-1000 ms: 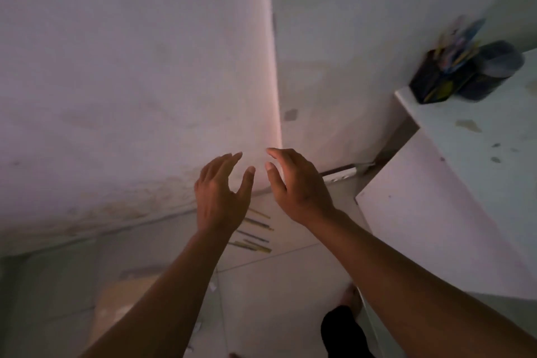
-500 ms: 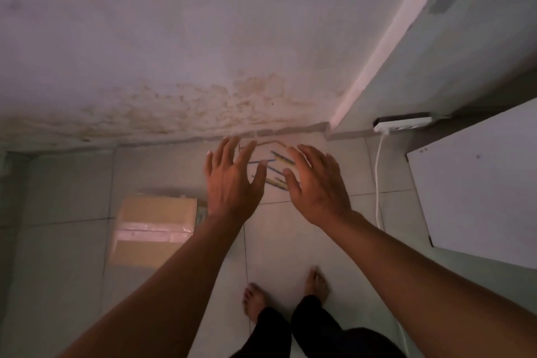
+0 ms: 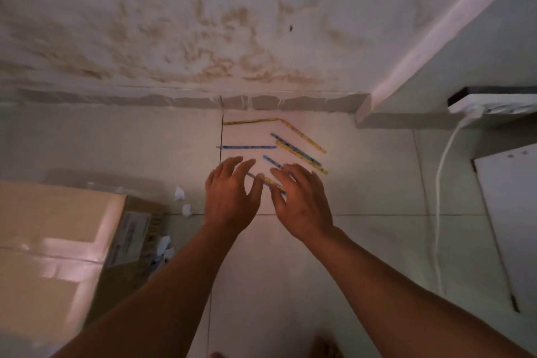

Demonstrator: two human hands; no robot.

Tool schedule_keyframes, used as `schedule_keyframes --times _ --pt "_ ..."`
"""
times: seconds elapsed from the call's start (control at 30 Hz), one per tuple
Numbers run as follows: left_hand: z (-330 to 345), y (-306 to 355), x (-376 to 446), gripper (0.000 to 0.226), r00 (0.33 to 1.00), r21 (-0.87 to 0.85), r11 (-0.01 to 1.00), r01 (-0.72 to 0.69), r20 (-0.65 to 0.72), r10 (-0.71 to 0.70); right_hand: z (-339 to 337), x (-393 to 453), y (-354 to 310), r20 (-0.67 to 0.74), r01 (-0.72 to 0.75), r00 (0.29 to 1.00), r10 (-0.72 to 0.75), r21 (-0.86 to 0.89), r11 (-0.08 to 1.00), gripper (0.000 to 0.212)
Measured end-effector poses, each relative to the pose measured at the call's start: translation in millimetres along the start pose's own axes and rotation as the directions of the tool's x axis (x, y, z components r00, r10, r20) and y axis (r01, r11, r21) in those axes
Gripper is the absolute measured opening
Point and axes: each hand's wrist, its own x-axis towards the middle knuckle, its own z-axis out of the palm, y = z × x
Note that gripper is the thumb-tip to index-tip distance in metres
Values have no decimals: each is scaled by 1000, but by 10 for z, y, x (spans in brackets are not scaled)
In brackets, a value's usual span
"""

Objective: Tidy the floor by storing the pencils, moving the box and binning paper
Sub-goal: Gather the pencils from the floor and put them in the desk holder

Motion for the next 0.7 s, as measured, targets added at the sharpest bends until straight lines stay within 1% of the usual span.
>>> schedule_keyframes --times 0.07,0.2,0.3,0.43,0.5,0.57,0.63,0.7 --pt "278 -263 71 51 1000 3 1000 -6 13 6 366 90 183 -16 7 1000 -7 17 1000 33" --pt "754 -689 186 48 999 35 999 -13 -32 14 1017 230 460 -132 32 991 -28 22 999 23" --pt "1045 -840 220 47 999 27 1000 3 -39 -2 1330 257 574 -145 39 988 -42 -23 999 15" --pt "1243 -832 221 44 998 -44 997 65 -15 -66 1535 227 666 -139 39 989 -55 -116 993 11" --pt "1279 -800 227 38 996 -83 992 92 23 -90 1582 228 680 -120 12 992 -26 -120 993 12" --pt "1316 -796 220 37 995 -128 987 93 43 -88 1606 232 683 -105 -15 994 3 -111 994 15" --pt "1357 -808 214 37 993 -182 977 114 48 -107 1617 243 675 -103 -37 994 26 -105 994 18" --pt "1391 -814 225 36 988 -213 964 157 37 -153 1629 250 670 -97 -60 994 49 -115 992 15"
